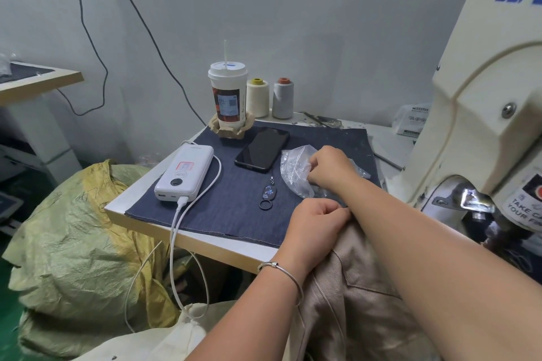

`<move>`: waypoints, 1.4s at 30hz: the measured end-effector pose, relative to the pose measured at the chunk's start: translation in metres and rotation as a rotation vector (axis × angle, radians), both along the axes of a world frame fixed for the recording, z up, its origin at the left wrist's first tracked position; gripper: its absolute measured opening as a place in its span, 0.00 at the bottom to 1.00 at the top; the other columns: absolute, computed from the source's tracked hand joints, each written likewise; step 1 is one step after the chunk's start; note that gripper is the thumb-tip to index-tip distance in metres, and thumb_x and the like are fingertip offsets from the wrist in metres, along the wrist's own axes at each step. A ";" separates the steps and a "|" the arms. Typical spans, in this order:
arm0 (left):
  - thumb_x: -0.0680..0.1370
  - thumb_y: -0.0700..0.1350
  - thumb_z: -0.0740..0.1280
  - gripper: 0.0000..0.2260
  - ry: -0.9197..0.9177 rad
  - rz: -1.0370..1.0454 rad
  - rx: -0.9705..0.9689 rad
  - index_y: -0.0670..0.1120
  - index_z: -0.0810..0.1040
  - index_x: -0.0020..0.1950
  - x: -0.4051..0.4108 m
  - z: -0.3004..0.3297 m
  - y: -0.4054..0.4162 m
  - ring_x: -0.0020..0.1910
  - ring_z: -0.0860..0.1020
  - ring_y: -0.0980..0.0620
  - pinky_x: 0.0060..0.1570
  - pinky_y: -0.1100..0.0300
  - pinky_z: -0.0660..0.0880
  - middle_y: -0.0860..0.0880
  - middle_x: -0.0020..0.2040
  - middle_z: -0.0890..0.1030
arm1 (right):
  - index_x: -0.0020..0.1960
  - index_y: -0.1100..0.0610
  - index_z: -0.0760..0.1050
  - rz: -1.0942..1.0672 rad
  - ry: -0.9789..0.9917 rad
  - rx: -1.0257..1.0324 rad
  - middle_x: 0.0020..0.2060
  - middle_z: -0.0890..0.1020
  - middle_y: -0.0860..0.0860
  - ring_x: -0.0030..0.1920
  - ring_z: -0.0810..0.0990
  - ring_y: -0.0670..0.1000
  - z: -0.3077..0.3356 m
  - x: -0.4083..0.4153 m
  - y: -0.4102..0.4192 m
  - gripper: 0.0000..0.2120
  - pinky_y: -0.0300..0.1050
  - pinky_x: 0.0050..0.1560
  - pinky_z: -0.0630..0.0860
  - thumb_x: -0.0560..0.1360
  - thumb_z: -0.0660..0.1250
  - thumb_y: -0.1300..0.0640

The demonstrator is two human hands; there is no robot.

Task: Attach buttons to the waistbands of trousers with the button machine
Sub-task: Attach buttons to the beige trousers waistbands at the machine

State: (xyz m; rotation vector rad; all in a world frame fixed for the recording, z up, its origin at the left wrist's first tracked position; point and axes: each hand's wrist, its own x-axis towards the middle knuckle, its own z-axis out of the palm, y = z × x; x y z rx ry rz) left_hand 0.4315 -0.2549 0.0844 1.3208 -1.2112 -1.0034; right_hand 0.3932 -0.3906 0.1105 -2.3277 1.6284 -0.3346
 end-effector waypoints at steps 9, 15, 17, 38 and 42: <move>0.77 0.38 0.65 0.15 -0.030 0.007 -0.019 0.30 0.70 0.34 0.001 -0.001 -0.001 0.35 0.61 0.50 0.37 0.56 0.60 0.44 0.33 0.64 | 0.34 0.54 0.72 0.008 0.081 -0.044 0.42 0.74 0.52 0.45 0.71 0.56 0.001 0.005 -0.002 0.10 0.43 0.40 0.67 0.69 0.62 0.67; 0.76 0.38 0.65 0.15 -0.052 0.008 -0.030 0.30 0.69 0.34 0.001 -0.002 -0.002 0.35 0.61 0.50 0.37 0.56 0.60 0.44 0.33 0.63 | 0.38 0.50 0.76 0.018 0.073 -0.069 0.46 0.77 0.52 0.47 0.72 0.56 0.000 0.007 -0.004 0.12 0.43 0.40 0.67 0.70 0.62 0.66; 0.76 0.38 0.65 0.14 -0.054 0.008 -0.028 0.29 0.71 0.35 0.001 -0.002 -0.002 0.36 0.62 0.50 0.38 0.56 0.61 0.44 0.33 0.65 | 0.44 0.52 0.79 0.027 0.090 -0.099 0.50 0.78 0.53 0.50 0.74 0.57 -0.001 0.007 -0.004 0.11 0.44 0.41 0.68 0.71 0.62 0.65; 0.76 0.39 0.64 0.14 -0.078 0.016 -0.007 0.31 0.71 0.34 0.001 -0.003 -0.002 0.35 0.61 0.50 0.36 0.56 0.59 0.44 0.32 0.64 | 0.53 0.54 0.79 -0.003 0.070 -0.132 0.57 0.74 0.54 0.56 0.74 0.57 -0.004 0.007 0.001 0.13 0.46 0.46 0.71 0.75 0.61 0.66; 0.76 0.39 0.65 0.15 -0.088 0.032 -0.010 0.33 0.68 0.31 0.000 -0.003 -0.002 0.34 0.60 0.51 0.35 0.56 0.58 0.44 0.32 0.62 | 0.54 0.57 0.77 -0.002 0.109 -0.171 0.56 0.73 0.54 0.58 0.72 0.56 -0.002 0.007 0.004 0.11 0.46 0.46 0.71 0.75 0.61 0.65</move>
